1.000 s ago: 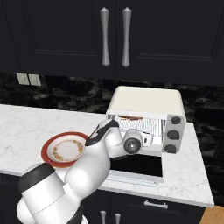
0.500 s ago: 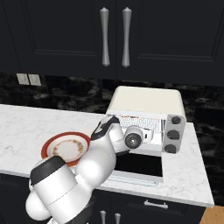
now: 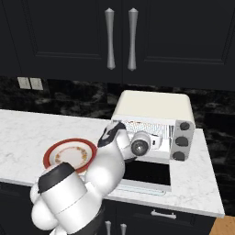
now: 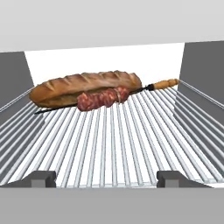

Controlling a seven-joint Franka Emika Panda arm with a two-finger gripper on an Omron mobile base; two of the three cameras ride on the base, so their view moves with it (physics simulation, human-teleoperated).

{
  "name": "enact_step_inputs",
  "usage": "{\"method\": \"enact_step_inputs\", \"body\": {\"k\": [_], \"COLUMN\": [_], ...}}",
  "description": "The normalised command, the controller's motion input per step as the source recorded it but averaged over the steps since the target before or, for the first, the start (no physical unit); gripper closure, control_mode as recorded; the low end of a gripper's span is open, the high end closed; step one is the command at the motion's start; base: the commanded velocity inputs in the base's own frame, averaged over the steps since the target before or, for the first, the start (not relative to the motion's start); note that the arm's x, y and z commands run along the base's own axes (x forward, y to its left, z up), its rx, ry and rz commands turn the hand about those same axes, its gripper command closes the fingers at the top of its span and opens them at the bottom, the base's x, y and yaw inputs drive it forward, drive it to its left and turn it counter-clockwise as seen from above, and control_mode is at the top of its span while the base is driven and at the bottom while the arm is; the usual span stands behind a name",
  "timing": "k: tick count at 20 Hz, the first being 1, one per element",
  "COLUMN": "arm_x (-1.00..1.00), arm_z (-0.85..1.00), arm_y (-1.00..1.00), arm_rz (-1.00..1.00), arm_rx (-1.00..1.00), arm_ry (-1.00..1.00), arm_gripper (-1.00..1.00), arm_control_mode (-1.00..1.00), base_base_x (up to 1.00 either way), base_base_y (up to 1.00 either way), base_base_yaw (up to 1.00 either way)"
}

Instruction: Pick up the kebab skewer and baguette bread, and place them inside the toaster oven. Close the toaster oven door and start by setting the timer.

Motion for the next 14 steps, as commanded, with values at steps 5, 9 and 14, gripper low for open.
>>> {"method": "enact_step_inputs", "body": {"k": [5, 9, 14], "arm_x": [-0.64, -1.0, -0.98], "arm_z": [0.0, 0.0, 0.21], "arm_y": [0.0, 0.0, -0.34], "arm_rz": [0.0, 0.0, 0.0], "arm_rx": [0.0, 0.0, 0.0], "arm_ry": [0.0, 0.0, 0.0], "arm_gripper": [-1.0, -1.0, -1.0], "arm_control_mode": [-1.0, -1.0, -1.0], "base_base_x": [0.0, 0.0, 0.0], "base_base_y": [0.0, 0.0, 0.0], "base_base_yaw": [0.0, 0.0, 0.0]}}
